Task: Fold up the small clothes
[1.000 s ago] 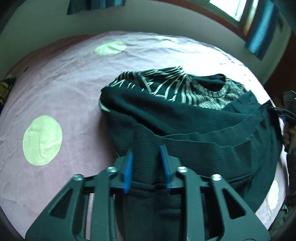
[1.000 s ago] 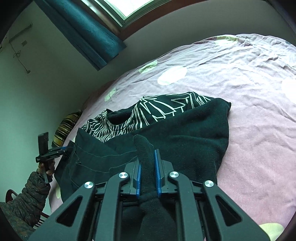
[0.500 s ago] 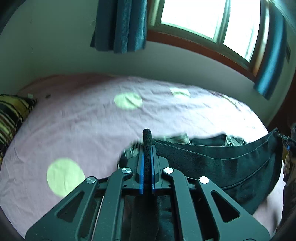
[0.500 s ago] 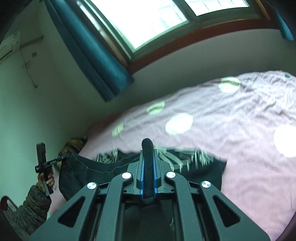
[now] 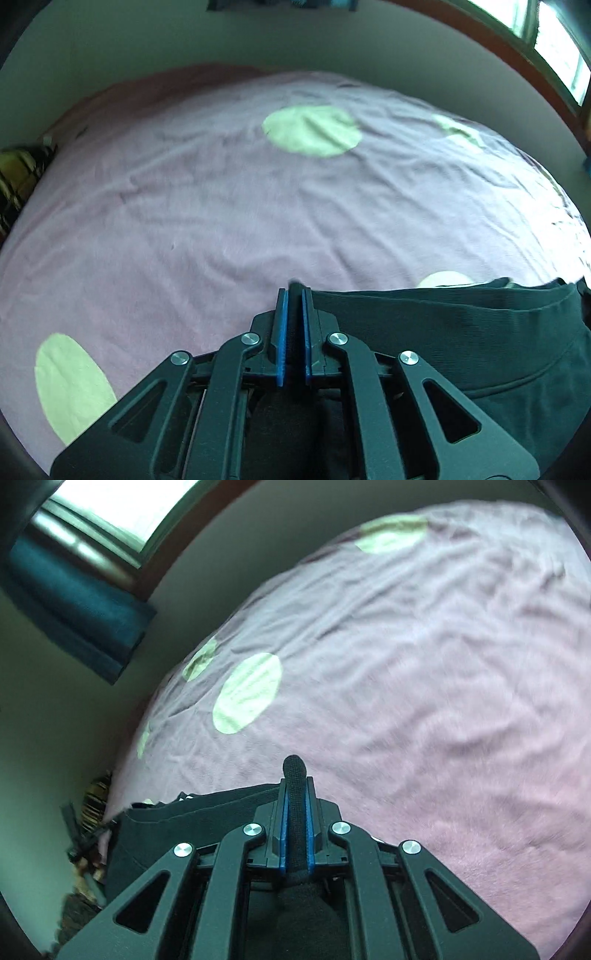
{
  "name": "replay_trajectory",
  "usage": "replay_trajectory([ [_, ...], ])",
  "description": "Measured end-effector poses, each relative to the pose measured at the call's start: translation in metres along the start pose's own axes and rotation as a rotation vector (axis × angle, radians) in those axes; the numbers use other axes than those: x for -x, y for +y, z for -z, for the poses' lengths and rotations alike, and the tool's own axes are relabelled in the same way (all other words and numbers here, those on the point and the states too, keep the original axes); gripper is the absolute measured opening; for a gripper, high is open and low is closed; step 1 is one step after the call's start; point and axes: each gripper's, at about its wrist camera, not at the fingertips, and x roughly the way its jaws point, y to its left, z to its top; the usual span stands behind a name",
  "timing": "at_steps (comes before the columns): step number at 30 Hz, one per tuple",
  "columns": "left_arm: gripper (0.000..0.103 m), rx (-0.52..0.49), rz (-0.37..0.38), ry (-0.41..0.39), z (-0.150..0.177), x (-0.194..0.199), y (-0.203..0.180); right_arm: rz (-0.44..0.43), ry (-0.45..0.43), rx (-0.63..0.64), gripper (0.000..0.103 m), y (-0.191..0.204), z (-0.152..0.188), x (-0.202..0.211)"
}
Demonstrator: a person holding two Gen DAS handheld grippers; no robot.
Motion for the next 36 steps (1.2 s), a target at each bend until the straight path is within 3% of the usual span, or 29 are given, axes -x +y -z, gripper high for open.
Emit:
replay_trajectory([
  [3, 0.010, 0.030, 0.040, -0.006, -0.005, 0.010, 0.006, -0.094, 0.005, -0.082, 0.010, -0.012, 0.001, 0.007],
  [5, 0.015, 0.030, 0.060, -0.042, -0.005, 0.030, 0.009, -0.129, -0.008, -0.097, 0.024, -0.008, 0.006, 0.025],
  [7, 0.035, 0.025, 0.106, -0.071, 0.006, 0.059, 0.016, -0.156, -0.026, -0.100, 0.042, -0.003, 0.021, 0.056],
  [8, 0.040, 0.026, 0.113, -0.084, 0.012, 0.070, 0.019, -0.149, -0.040, -0.094, 0.049, -0.001, 0.033, 0.074],
  [9, 0.047, 0.029, 0.120, -0.095, 0.025, 0.085, 0.024, -0.134, -0.048, -0.087, 0.050, 0.000, 0.046, 0.090],
  [12, 0.053, 0.046, 0.135, -0.091, 0.068, 0.117, 0.040, -0.102, -0.052, -0.071, 0.050, -0.006, 0.091, 0.132],
  [17, 0.054, 0.156, 0.150, -0.038, 0.141, 0.145, 0.066, -0.087, -0.065, -0.086, 0.050, -0.019, 0.171, 0.173],
  [20, 0.054, 0.245, 0.190, -0.027, 0.170, 0.153, 0.078, -0.065, -0.065, -0.082, 0.050, -0.021, 0.182, 0.172],
  [25, 0.056, 0.282, 0.266, 0.005, 0.184, 0.149, 0.069, -0.112, -0.045, -0.152, 0.050, -0.031, 0.190, 0.157],
  [27, 0.060, 0.275, 0.298, 0.024, 0.182, 0.140, 0.059, -0.086, -0.035, -0.149, 0.039, -0.028, 0.193, 0.149],
  [29, 0.061, 0.277, 0.271, 0.027, 0.179, 0.132, 0.050, -0.035, -0.039, -0.112, 0.023, -0.020, 0.194, 0.149],
  [31, 0.061, 0.301, 0.255, 0.040, 0.177, 0.122, 0.046, -0.032, -0.049, -0.092, 0.016, -0.014, 0.197, 0.158],
  [36, 0.061, 0.340, 0.254, 0.049, 0.176, 0.110, 0.048, -0.006, -0.020, -0.082, 0.015, -0.028, 0.210, 0.157],
])
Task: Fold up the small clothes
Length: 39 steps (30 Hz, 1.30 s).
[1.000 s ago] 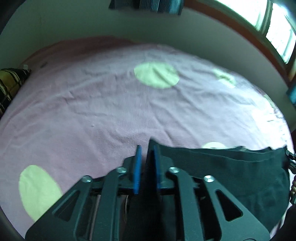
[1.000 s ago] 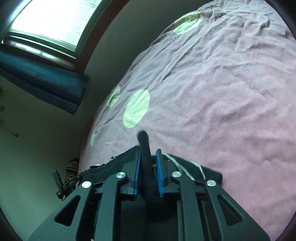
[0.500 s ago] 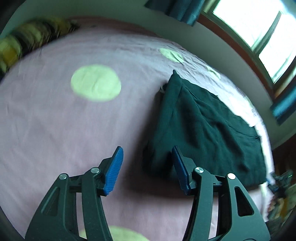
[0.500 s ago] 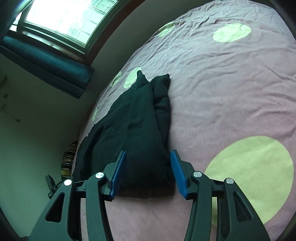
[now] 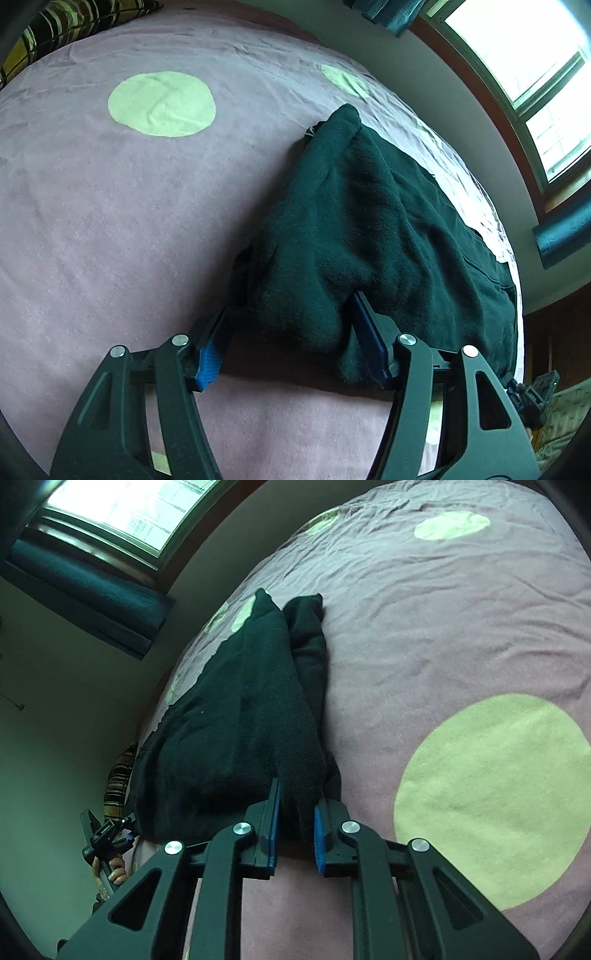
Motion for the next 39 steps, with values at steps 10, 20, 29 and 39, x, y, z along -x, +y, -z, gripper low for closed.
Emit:
replay_trajectory([
  [10, 0.062, 0.003, 0.035, -0.003, 0.001, -0.001, 0.008, 0.019, -0.015, -0.043, 0.029, -0.002, 0.001, 0.024],
  [20, 0.062, -0.009, 0.039, -0.010, 0.002, 0.002, 0.005, -0.206, -0.019, 0.110, 0.047, 0.138, -0.002, -0.013],
  [29, 0.068, -0.010, 0.057, -0.016, 0.004, 0.003, 0.005, -0.127, 0.238, 0.172, 0.019, 0.191, 0.015, -0.184],
  [39, 0.077, -0.091, 0.032, -0.040, 0.011, 0.005, -0.009, -0.144, 0.145, 0.137, 0.049, 0.215, 0.006, -0.155],
])
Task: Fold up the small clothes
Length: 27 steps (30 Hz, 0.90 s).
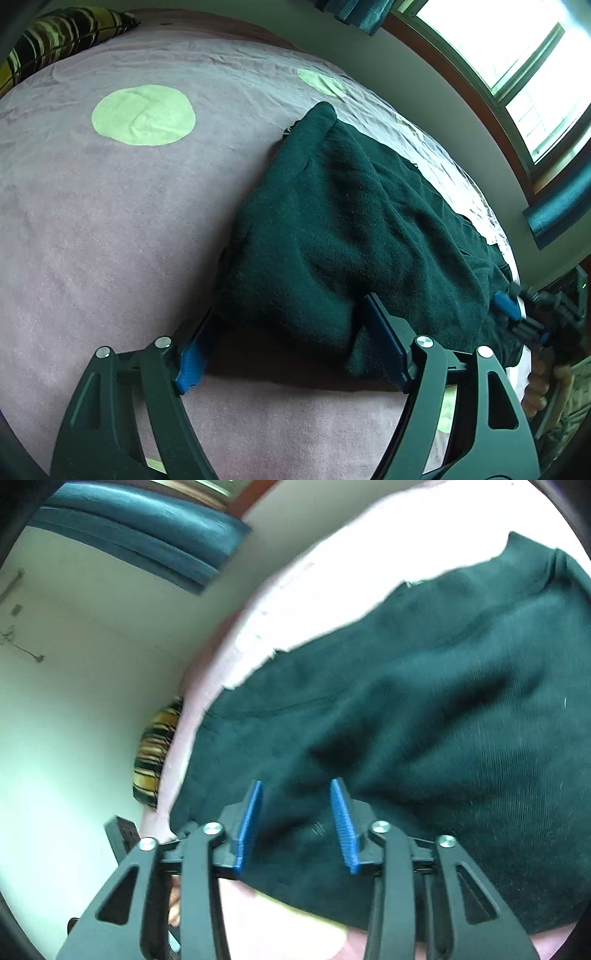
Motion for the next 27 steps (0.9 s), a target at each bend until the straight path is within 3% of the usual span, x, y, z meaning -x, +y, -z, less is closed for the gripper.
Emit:
replay_trajectory([
  [3, 0.077, 0.003, 0.003, 0.002, 0.000, 0.000, 0.000, -0.018, -0.020, 0.019, 0.054, 0.003, -0.014, -0.011],
  [7, 0.077, 0.028, 0.028, 0.004, 0.000, 0.001, 0.005, 0.043, 0.083, -0.018, 0.052, -0.023, -0.028, -0.054],
  [11, 0.077, 0.018, 0.039, -0.004, 0.000, 0.005, 0.004, 0.098, 0.083, 0.019, 0.054, -0.004, -0.033, -0.048],
  [16, 0.077, 0.037, 0.061, -0.002, 0.000, 0.010, 0.007, 0.024, 0.028, 0.031, 0.057, 0.014, -0.053, -0.035],
  [22, 0.077, 0.039, 0.063, -0.008, 0.001, 0.012, 0.009, 0.016, 0.089, -0.060, 0.057, -0.008, -0.100, -0.078],
  [27, 0.077, 0.063, 0.075, 0.001, 0.001, 0.007, 0.015, 0.040, 0.130, -0.119, 0.054, -0.021, -0.108, -0.094],
])
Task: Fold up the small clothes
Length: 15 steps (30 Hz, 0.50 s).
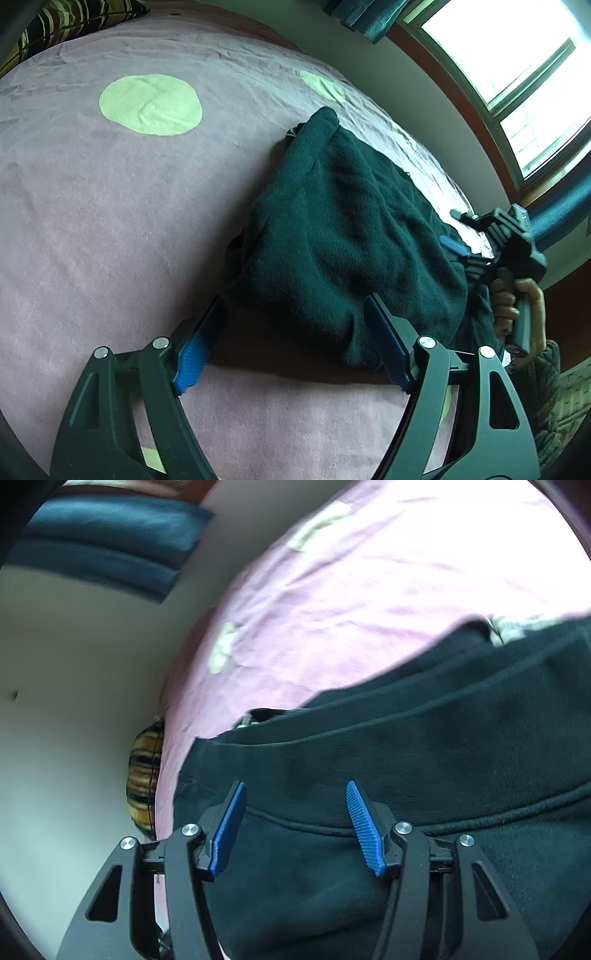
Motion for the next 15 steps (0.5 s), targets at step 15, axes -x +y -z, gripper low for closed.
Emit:
replay_trajectory([
  [15, 0.085, -0.134, 0.097, 0.038, -0.073, 0.006, -0.005, -0.019, -0.096, 0.093, 0.051, 0.005, 0.016, 0.021],
])
